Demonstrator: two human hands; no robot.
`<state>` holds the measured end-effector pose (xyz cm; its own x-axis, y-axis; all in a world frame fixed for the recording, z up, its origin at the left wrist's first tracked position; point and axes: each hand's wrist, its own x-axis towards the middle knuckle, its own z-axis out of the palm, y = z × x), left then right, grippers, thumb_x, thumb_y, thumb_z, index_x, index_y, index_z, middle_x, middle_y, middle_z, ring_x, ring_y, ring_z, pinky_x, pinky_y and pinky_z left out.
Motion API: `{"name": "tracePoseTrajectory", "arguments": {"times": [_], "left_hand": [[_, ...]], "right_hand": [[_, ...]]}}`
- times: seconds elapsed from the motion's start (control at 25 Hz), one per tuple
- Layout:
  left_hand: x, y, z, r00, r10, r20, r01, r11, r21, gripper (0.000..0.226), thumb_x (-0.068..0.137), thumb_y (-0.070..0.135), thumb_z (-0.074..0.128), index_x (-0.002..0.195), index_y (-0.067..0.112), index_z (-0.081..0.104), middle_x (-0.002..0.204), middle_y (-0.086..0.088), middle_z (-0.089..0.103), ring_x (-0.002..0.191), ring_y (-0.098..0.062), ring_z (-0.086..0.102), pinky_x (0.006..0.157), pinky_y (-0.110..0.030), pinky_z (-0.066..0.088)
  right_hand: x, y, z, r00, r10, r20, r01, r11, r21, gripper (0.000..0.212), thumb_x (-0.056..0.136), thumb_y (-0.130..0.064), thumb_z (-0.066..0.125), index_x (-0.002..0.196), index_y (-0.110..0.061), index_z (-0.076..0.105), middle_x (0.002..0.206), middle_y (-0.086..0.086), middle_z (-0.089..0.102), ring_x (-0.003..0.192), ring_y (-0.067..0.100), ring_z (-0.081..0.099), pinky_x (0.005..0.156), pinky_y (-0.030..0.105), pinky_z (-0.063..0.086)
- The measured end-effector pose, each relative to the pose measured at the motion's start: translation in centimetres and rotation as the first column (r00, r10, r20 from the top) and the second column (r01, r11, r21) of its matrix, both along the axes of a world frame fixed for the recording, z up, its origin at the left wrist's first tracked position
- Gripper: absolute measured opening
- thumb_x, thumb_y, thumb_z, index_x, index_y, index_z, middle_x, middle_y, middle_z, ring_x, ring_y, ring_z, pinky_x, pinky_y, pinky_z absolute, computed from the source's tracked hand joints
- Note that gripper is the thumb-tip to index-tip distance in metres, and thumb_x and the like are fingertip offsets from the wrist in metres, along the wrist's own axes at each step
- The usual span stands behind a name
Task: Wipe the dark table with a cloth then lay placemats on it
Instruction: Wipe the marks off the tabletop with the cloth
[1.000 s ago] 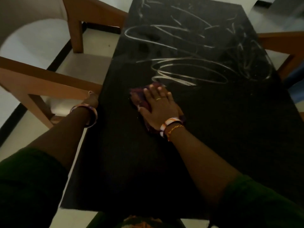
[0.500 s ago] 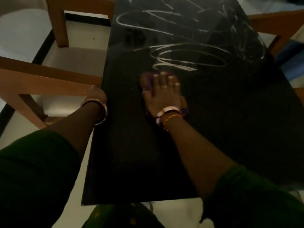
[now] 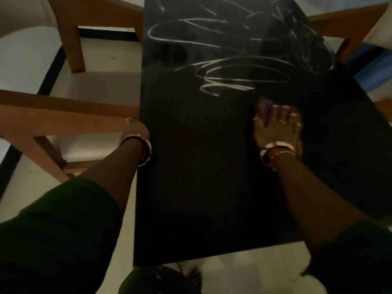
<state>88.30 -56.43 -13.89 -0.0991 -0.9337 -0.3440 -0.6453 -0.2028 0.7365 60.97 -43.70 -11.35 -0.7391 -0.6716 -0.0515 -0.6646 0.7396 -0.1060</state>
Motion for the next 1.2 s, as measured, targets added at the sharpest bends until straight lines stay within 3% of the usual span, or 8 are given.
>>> {"name": "tracePoseTrajectory", "arguments": {"times": [0.24, 0.4, 0.56, 0.64, 0.76, 0.88, 1.08, 1.2], "left_hand": [[-2.2, 0.5, 2.6, 0.943, 0.329, -0.044, -0.315, 0.93, 0.187, 0.054, 0.103, 0.033, 0.011, 0.144, 0.0, 0.023, 0.152, -0.012, 0.027, 0.138, -0.024, 0.028, 0.108, -0.027, 0.022], [-2.0, 0.7, 3.5, 0.953, 0.304, -0.009, -0.293, 0.925, 0.243, 0.058, 0.101, 0.041, 0.014, 0.141, 0.003, 0.032, 0.135, -0.014, 0.045, 0.123, -0.024, 0.044, 0.104, -0.03, 0.029], [-2.0, 0.3, 3.9, 0.967, 0.255, 0.009, -0.248, 0.929, 0.275, 0.046, 0.104, 0.022, 0.01, 0.147, 0.01, 0.018, 0.071, -0.002, 0.034, 0.062, -0.011, 0.037, 0.076, -0.026, 0.035], [-1.9, 0.0, 3.8, 0.981, 0.186, 0.048, -0.192, 0.949, 0.251, 0.045, 0.104, 0.018, 0.011, 0.147, 0.01, 0.017, 0.072, -0.003, 0.037, 0.067, -0.015, 0.043, 0.071, -0.023, 0.036], [-1.5, -0.3, 3.3, 0.989, 0.119, 0.088, -0.137, 0.961, 0.24, 0.045, 0.103, 0.017, 0.011, 0.148, 0.007, 0.014, 0.121, -0.02, 0.052, 0.109, -0.029, 0.051, 0.087, -0.032, 0.039], [-1.2, -0.2, 3.0, 0.988, 0.092, 0.125, -0.119, 0.965, 0.232, 0.045, 0.103, 0.016, 0.011, 0.148, 0.005, 0.012, 0.135, -0.021, 0.045, 0.103, -0.031, 0.05, 0.084, -0.034, 0.038], [-1.3, -0.3, 2.7, 0.983, 0.118, 0.138, -0.143, 0.972, 0.189, 0.042, 0.101, 0.008, 0.023, 0.14, -0.007, 0.026, 0.134, -0.026, 0.044, 0.118, -0.036, 0.047, 0.091, -0.034, 0.037], [-1.5, -0.4, 2.9, 0.988, 0.11, 0.112, -0.133, 0.965, 0.226, 0.045, 0.103, 0.018, 0.012, 0.143, 0.003, 0.026, 0.102, -0.019, 0.053, 0.085, -0.021, 0.049, 0.074, -0.023, 0.035]], "right_hand": [[14.5, -8.3, -0.8, 0.773, 0.629, 0.085, -0.627, 0.778, -0.053, 0.068, 0.094, -0.054, 0.032, 0.151, -0.023, 0.011, 0.16, 0.003, 0.005, 0.146, 0.025, -0.001, 0.116, 0.043, -0.006], [3.8, -7.0, -0.5, 0.935, 0.355, 0.001, -0.354, 0.932, -0.077, 0.067, 0.094, -0.055, 0.03, 0.151, -0.022, 0.017, 0.159, 0.004, 0.012, 0.146, 0.026, 0.007, 0.118, 0.046, 0.005], [-1.4, -5.0, 0.9, 0.998, -0.002, 0.059, -0.001, 0.999, 0.052, 0.065, 0.098, -0.049, 0.023, 0.152, -0.014, 0.009, 0.159, 0.01, 0.004, 0.146, 0.03, 0.0, 0.118, 0.048, 0.001], [2.0, -7.1, 0.5, 0.995, 0.103, 0.009, -0.103, 0.995, 0.01, 0.066, 0.098, -0.048, 0.026, 0.152, -0.012, 0.012, 0.159, 0.012, 0.008, 0.146, 0.029, 0.002, 0.118, 0.047, -0.001], [11.3, -11.5, -0.7, 0.902, 0.431, 0.017, -0.43, 0.902, -0.05, 0.069, 0.095, -0.051, 0.032, 0.151, -0.015, 0.015, 0.158, 0.01, 0.009, 0.146, 0.026, 0.004, 0.116, 0.041, -0.007], [14.3, -13.2, -0.7, 0.805, 0.588, 0.08, -0.59, 0.807, 0.001, 0.068, 0.096, -0.053, 0.028, 0.152, -0.019, 0.01, 0.16, 0.005, 0.004, 0.147, 0.024, 0.0, 0.117, 0.041, -0.005], [1.0, -8.6, 0.2, 0.966, 0.256, 0.021, -0.256, 0.967, -0.011, 0.067, 0.096, -0.055, 0.023, 0.152, -0.019, 0.014, 0.159, 0.006, 0.008, 0.146, 0.026, 0.004, 0.118, 0.045, 0.003], [-0.8, -8.0, 0.7, 0.997, 0.064, 0.05, -0.067, 0.996, 0.061, 0.066, 0.098, -0.048, 0.022, 0.152, -0.013, 0.009, 0.159, 0.011, 0.004, 0.146, 0.029, 0.0, 0.118, 0.047, -0.001]]}}
